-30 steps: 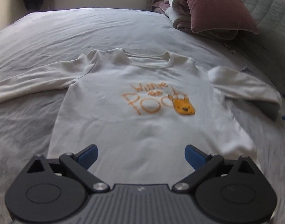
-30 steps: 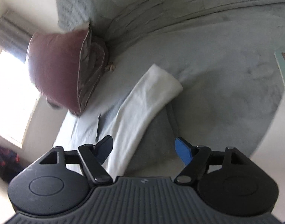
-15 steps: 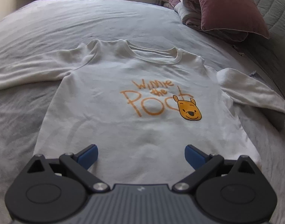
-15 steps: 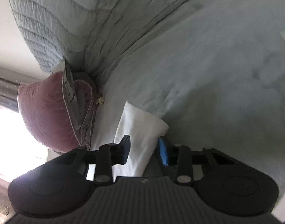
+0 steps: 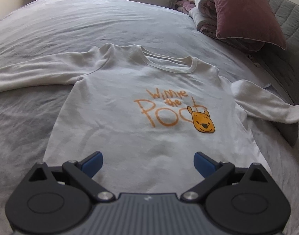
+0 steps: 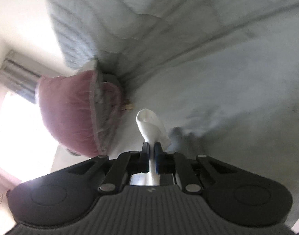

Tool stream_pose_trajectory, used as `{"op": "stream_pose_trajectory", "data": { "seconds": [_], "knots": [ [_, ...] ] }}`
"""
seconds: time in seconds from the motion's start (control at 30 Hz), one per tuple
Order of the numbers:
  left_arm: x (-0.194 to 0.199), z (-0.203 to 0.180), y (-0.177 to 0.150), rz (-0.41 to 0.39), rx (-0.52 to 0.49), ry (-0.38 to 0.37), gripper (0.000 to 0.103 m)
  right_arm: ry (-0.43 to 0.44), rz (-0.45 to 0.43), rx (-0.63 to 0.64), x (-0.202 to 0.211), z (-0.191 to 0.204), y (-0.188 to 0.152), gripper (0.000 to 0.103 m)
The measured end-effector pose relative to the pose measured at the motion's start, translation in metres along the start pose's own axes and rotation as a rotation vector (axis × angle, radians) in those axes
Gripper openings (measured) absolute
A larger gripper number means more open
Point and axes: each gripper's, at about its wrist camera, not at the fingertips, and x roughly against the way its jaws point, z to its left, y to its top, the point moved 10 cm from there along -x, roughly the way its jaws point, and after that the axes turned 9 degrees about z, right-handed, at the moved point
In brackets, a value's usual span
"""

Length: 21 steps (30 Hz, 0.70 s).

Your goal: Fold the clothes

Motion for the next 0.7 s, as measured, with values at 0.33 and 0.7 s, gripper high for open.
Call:
{"op": "stream_pose_trajectory", "data": {
  "seconds": [0.33,0.7],
  "knots": [
    [0.004,0.002,0.007,-0.022,0.018,0.0,0.1,0.143,0.064,0.154,0.016,0.115,-0.037,0.008],
    [0.015,0.028,0.011,-0.023,0.087,-0.013,0.1,0.29,0.215,0.333,0.024,0.229,-0.134,0.008]
  ]
}}
